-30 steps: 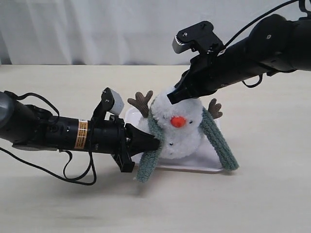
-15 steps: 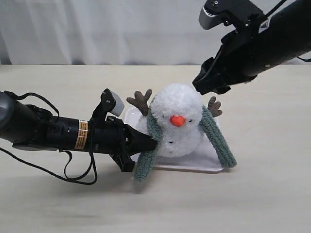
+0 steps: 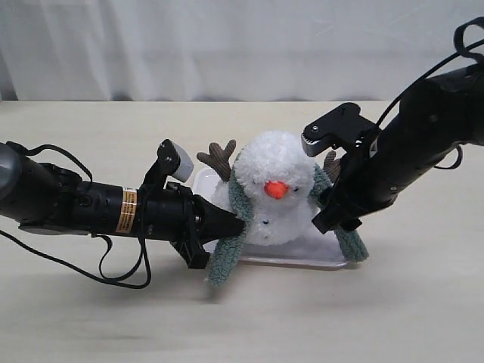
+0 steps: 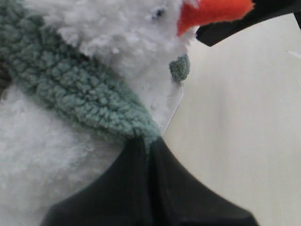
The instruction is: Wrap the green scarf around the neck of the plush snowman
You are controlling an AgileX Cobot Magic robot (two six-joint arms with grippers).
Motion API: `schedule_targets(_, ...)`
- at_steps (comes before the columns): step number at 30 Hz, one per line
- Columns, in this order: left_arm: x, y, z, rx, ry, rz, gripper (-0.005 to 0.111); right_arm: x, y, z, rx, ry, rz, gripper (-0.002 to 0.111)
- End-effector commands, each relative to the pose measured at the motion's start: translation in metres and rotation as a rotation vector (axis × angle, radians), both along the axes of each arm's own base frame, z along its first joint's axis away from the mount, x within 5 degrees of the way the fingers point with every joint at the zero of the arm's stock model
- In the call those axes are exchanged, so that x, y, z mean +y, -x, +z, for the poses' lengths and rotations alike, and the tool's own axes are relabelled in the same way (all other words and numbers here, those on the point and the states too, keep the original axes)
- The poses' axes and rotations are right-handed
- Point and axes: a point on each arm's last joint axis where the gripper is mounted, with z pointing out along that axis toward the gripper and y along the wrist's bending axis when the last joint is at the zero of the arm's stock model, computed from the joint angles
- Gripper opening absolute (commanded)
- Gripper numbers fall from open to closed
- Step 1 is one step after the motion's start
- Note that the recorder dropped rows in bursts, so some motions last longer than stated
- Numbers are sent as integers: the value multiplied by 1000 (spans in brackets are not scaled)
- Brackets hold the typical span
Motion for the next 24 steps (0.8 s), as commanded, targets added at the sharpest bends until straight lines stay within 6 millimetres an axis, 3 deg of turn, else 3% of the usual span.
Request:
schedule_targets(1, -1, -2, 4, -11, 9, 3, 0, 0, -4, -20, -11, 6, 6, 62)
schedule_targets(3, -1, -2, 4, -11, 9, 3, 0, 1, -5, -27, -22, -14, -14, 60)
schedule_targets(6, -1, -2, 4, -11, 9, 3, 0, 2, -5, -32, -28, -36, -51, 49)
schedule_targets(12, -2, -1, 6, -11, 30, -7, 0, 5, 1, -35, 43, -51, -34, 4)
schedule_targets(24, -4, 0, 10, -4, 85, -13, 0, 22, 13, -25, 152, -259, 6, 4)
